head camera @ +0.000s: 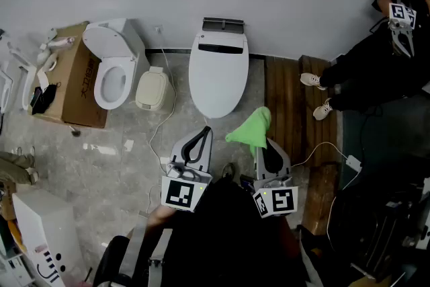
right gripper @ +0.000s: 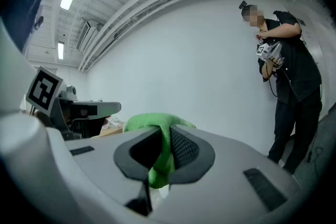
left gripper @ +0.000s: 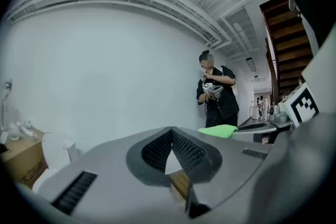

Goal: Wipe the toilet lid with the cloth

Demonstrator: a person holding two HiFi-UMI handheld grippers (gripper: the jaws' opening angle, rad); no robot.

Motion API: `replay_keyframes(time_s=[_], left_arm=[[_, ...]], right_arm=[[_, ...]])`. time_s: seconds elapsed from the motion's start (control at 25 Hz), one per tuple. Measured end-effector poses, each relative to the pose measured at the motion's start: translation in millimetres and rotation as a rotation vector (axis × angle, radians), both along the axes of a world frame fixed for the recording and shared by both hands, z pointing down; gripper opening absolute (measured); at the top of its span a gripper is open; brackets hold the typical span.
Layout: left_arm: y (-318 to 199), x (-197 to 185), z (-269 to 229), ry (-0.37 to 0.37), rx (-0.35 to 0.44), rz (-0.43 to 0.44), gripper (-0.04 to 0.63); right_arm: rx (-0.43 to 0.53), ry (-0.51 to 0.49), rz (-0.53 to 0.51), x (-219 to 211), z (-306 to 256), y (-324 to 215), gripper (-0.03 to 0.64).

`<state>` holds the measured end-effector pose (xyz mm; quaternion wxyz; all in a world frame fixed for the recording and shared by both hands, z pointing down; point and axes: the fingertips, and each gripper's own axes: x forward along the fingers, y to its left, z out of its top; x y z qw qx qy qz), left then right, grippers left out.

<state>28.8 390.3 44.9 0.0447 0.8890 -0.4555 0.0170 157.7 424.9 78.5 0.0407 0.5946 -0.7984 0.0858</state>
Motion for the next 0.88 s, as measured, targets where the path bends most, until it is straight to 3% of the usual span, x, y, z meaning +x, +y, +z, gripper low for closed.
replay_keyframes(time_s=[0.48, 0.88], left_arm=[[11.3, -29.1, 0.9, 0.010, 0.002, 0.017, 0.008], [19.9, -65.8, 16.4, 0.024, -0.014, 0.049, 0.008]], right_arm=[[0.021, -0.033, 0.041, -22.9, -5.6, 8.0, 0.044], [0.005, 0.000, 0.069, -60.6, 4.0, 14.5, 0.044]])
